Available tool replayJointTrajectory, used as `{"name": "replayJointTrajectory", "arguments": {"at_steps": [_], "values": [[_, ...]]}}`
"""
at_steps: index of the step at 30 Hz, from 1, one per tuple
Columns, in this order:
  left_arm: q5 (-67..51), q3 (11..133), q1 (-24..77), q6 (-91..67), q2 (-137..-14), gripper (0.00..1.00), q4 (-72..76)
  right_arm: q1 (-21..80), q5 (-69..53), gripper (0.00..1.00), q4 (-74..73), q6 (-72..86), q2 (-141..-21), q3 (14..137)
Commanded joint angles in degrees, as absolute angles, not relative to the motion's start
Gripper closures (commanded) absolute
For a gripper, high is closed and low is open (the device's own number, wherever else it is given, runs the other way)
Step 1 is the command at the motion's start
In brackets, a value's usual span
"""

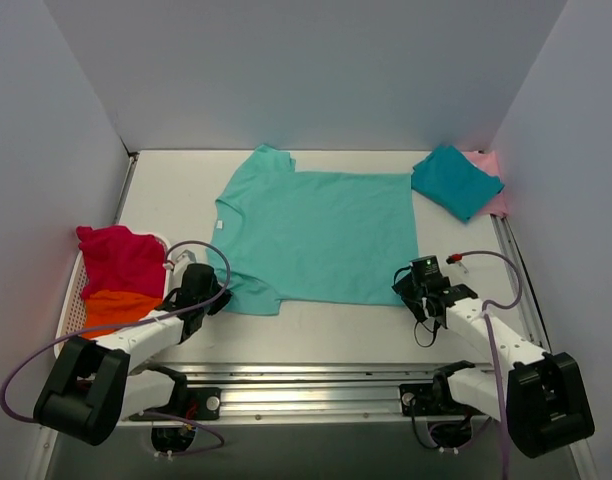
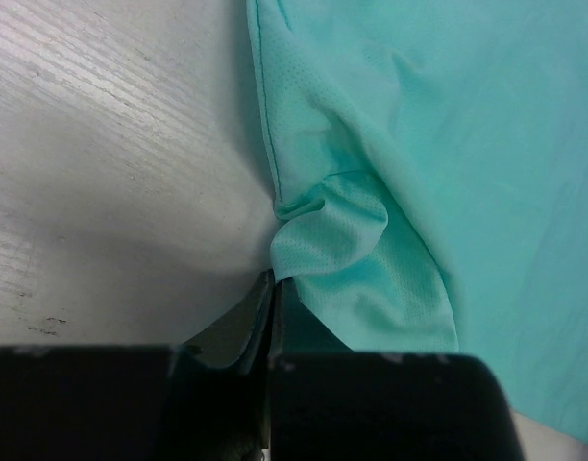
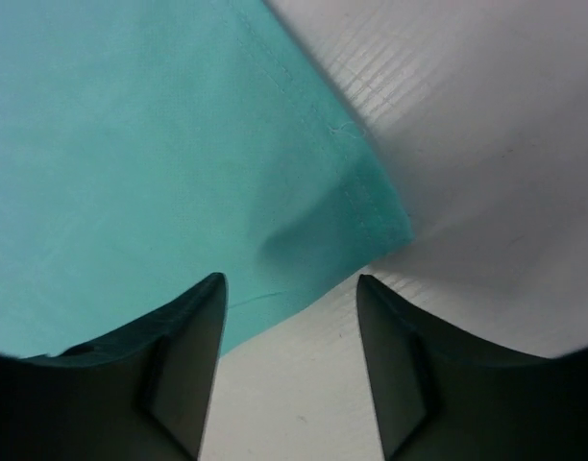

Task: Fold and stack the t-shirts
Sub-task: Grap the side of the flattened tshirt closest away from the robot with both arms

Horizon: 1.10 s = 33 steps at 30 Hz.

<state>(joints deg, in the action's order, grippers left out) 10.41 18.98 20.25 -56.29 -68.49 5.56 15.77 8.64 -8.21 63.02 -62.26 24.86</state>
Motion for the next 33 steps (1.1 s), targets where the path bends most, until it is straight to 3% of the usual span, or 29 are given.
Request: {"name": "replayJointTrajectory", "arguments": {"at_steps": [1,6,8,12,17,22,24,33], "values": [[9.9,18.6,20.0,-55.2,-68.0,0.98,5.9,15.4,13.5,0.51,-13.4,63.7,-58.8,24.6],[10.0,18.7,19.9,-55.2,-67.9,0.98,5.5,14.7,13.4,0.58,-12.0,63.0,-59.3,23.4],[10.0,18.7,20.0,-55.2,-67.7,0.98,5.3,14.5,12.2,0.55,-11.3,62.8,-60.3,23.4],[10.3,18.6,20.0,-55.2,-67.1,0.98,4.7,14.5,10.6,0.35,-10.7,62.5,-61.1,23.5],[10.4,18.5,20.0,-55.2,-67.0,0.98,4.7,14.5,11.9,0.31,-12.3,62.6,-59.2,23.4],[10.2,18.5,20.0,-55.1,-67.0,0.98,4.7,14.2,13.4,0.35,-11.3,62.6,-59.6,23.3],[10.3,18.5,20.0,-55.1,-67.0,0.98,4.7,13.8,13.3,0.42,-10.1,62.2,-61.2,23.0],[10.2,18.5,19.8,-55.1,-66.7,0.98,4.7,11.7,11.1,0.57,-6.6,60.1,-65.7,23.4]]}}
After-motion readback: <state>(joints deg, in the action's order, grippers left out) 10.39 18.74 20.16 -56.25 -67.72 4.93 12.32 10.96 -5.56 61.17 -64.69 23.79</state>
